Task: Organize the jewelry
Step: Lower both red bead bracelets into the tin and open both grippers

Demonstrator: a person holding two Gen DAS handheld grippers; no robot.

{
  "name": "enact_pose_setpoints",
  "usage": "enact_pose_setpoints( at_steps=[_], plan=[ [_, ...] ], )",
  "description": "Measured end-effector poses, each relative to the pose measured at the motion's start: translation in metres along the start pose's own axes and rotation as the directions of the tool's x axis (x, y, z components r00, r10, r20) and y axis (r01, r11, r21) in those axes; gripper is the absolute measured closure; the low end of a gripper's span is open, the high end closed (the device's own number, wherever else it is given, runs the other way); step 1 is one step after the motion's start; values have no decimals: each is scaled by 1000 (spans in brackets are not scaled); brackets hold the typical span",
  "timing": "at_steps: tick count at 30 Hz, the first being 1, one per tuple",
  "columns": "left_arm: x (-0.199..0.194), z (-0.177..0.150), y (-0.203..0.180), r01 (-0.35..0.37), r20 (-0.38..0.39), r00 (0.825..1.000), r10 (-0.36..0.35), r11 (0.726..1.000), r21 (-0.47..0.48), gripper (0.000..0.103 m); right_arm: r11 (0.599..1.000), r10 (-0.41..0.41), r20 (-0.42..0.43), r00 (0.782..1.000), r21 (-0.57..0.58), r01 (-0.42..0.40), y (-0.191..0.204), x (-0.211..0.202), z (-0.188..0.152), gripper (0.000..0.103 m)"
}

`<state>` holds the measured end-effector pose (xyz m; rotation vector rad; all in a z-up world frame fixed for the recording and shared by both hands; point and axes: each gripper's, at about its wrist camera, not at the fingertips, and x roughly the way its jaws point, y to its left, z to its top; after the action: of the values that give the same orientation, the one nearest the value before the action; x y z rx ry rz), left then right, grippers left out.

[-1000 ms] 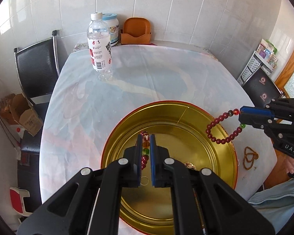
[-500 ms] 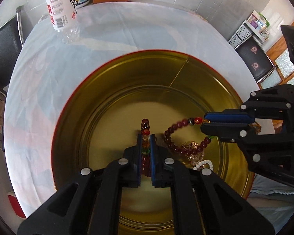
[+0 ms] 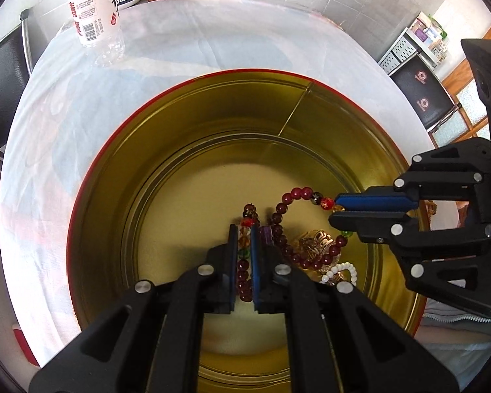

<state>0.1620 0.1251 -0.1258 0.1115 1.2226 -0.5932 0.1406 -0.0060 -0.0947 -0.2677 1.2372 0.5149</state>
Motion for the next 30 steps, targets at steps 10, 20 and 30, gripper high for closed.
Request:
enact_pose_setpoints(
  at_steps=[10,20,30],
  plan=[
    [-4,-7,-4,-1,10,1000,1,1000,3,96,1000,-19,-14,1000,-18,19,7,7,5,93],
    [-5,-9,-5,11,27,1000,-10,1000,-11,96,999,-36,-26,999,-31,35,12,11,8,93],
    [-24,-9,5,9,69,998,-4,997,-72,41,991,-92,-4,996,-93,92,30,9,12,75]
  ],
)
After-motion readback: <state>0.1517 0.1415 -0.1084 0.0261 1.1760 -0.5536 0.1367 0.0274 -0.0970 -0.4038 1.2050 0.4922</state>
